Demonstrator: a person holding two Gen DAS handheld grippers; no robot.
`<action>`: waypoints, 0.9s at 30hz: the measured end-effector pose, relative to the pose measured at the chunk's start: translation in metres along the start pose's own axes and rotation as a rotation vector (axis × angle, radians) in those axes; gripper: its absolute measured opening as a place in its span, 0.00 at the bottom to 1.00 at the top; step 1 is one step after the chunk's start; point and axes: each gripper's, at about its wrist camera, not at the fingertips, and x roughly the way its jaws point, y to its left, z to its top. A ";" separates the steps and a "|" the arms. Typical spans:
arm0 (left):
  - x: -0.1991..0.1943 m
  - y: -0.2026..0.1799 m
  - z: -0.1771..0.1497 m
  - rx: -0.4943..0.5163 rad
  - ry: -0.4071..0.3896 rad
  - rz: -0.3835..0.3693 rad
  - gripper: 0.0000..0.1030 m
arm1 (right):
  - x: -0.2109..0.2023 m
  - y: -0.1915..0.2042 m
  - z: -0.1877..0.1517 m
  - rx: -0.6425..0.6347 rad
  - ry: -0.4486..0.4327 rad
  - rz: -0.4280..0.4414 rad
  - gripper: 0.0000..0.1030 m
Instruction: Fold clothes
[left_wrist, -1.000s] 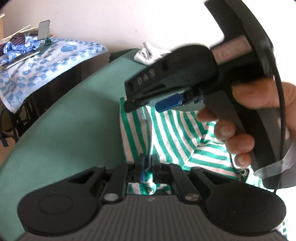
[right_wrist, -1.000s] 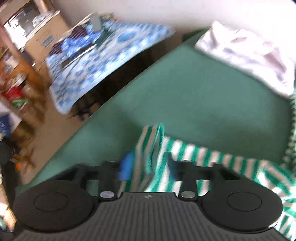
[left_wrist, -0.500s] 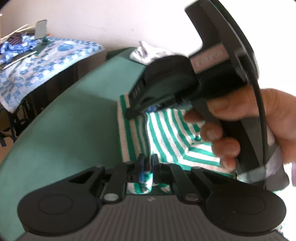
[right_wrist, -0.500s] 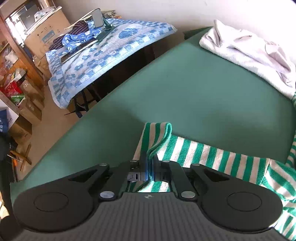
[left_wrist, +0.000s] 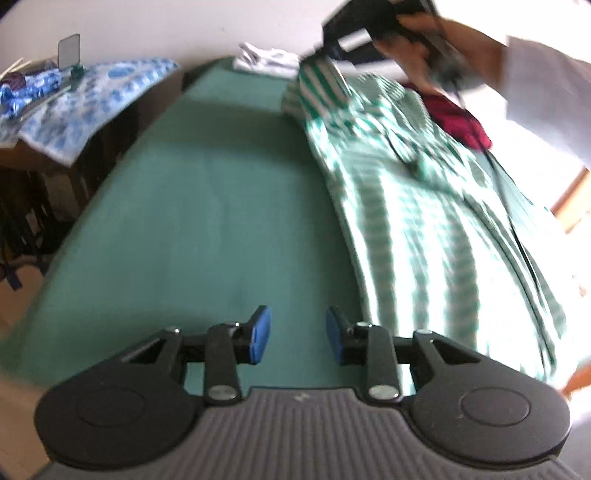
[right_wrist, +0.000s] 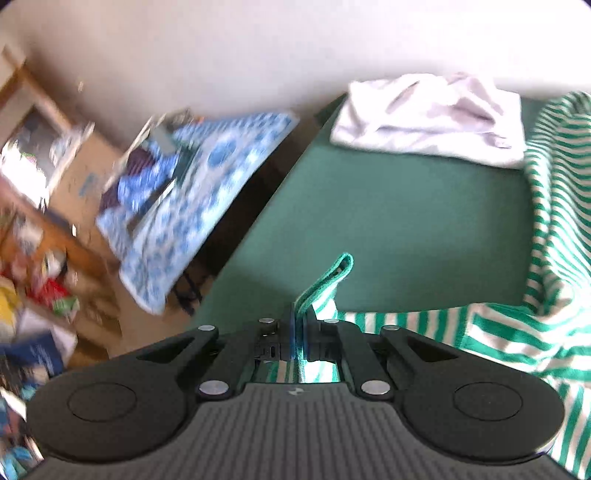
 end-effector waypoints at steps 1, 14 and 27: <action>-0.007 0.000 -0.014 0.003 0.016 -0.024 0.30 | -0.005 -0.001 0.000 0.017 -0.019 0.001 0.04; 0.013 -0.014 -0.077 0.132 0.083 -0.138 0.33 | -0.037 -0.006 -0.007 0.071 -0.104 -0.058 0.04; 0.026 -0.044 -0.080 0.172 0.072 -0.070 0.01 | -0.040 -0.011 -0.002 0.010 -0.071 -0.015 0.04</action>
